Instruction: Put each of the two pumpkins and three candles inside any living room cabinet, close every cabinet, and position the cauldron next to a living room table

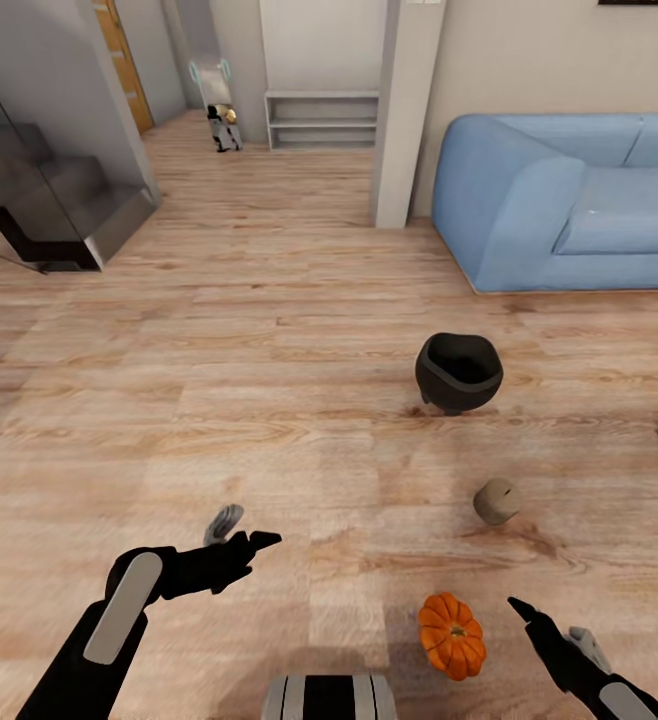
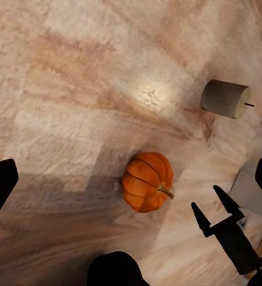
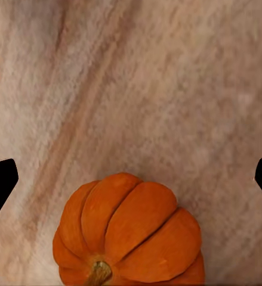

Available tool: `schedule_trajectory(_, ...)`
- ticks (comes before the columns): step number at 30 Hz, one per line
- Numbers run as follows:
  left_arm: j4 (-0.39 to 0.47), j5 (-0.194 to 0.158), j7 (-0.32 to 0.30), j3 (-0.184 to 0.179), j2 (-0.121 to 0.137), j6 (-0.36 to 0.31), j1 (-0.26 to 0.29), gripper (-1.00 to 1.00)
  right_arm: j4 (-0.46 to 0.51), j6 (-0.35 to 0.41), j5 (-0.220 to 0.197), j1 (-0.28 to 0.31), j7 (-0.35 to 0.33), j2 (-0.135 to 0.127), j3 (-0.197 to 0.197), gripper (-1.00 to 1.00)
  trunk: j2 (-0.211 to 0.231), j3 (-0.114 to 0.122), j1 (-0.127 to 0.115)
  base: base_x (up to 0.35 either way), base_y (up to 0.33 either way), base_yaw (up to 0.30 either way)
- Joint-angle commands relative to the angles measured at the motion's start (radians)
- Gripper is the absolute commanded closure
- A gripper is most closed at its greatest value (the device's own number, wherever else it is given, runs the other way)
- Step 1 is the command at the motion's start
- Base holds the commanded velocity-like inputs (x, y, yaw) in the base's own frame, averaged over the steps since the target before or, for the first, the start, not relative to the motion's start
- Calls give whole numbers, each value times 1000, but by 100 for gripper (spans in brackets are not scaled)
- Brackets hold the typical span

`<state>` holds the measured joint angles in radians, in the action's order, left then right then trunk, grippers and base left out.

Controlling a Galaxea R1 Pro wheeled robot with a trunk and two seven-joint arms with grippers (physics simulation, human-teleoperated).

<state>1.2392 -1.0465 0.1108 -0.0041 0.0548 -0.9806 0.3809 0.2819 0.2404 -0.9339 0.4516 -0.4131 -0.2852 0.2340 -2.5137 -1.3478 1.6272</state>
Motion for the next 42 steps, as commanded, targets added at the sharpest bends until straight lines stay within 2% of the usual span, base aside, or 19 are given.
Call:
schedule_trajectory(1, 1, -12, 10, 0, 0, -3, 1, -100, 0, 10, -7, 1, 7, 0, 5, -100, -1, -5, 0, 0, 0, 0)
schedule_trajectory(15, 0, -13, 10, -1, 0, -3, 0, -100, 39, 47, -5, 2, 2, 0, 1, -100, -4, -59, 7, 0, 0, 0)
schedule_trajectory(17, 0, -13, 10, -1, 0, -3, 0, -100, 40, 48, -6, 3, -38, 0, -24, -100, -4, -67, 7, 0, 0, 0)
schedule_trajectory(20, 0, -14, 10, -1, 0, -3, 0, -100, 40, 48, -6, 3, -58, 0, -45, -100, -5, -78, 9, 0, 0, 0)
schedule_trajectory(30, 0, -14, 9, -1, 0, -3, 0, -100, 43, 49, -5, 3, -71, 0, -62, -100, -7, -117, 13, 0, 0, 0)
schedule_trajectory(36, 0, -14, 9, -2, 0, -3, 0, -100, 78, 48, -6, 3, -82, 0, -157, -100, -9, -140, 16, 0, 0, 0)
schedule_trajectory(42, -1, -13, 9, -2, 0, -3, 0, -100, 84, 47, -5, 3, -120, 0, -175, -100, -10, -163, 19, 0, 0, 0)
